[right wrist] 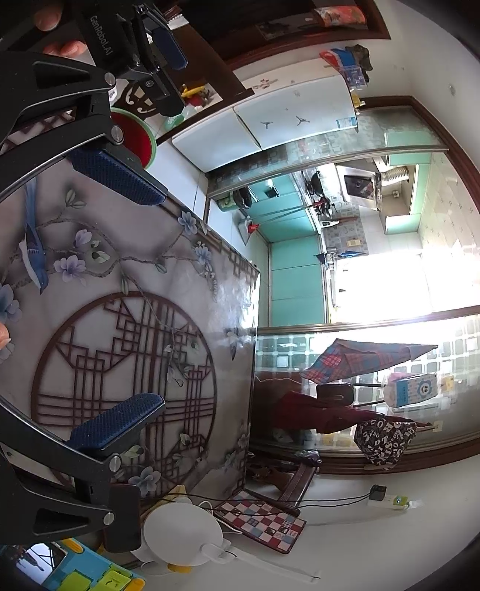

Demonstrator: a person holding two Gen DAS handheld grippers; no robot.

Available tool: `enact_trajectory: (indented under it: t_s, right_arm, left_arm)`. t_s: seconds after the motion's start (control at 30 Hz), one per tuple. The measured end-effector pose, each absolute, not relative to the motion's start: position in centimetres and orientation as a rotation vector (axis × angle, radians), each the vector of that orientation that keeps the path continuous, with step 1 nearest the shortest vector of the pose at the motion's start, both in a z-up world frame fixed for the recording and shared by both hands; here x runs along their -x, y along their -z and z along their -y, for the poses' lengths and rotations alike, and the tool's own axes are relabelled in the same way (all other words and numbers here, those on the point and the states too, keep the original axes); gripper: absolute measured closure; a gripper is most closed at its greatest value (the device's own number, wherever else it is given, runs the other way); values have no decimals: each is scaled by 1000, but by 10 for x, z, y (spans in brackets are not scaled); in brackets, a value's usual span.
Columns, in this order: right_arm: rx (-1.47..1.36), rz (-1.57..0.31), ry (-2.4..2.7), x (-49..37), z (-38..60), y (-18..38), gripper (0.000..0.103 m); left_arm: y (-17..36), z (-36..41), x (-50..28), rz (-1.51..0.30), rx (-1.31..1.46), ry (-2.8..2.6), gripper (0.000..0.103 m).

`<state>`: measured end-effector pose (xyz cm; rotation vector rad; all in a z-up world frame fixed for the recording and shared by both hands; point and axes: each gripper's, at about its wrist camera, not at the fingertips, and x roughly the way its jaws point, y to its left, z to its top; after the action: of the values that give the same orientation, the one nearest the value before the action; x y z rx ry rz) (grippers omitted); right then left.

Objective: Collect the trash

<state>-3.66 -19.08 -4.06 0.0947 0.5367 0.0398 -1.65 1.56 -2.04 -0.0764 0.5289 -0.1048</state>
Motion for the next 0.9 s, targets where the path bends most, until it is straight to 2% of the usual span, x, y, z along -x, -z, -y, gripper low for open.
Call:
enact_trajectory:
  t_s: [0.9]
  right_arm:
    - [-102, -570, -34, 21, 200, 52, 1]
  left_arm:
    - [34, -12, -3, -582, 76, 123, 0]
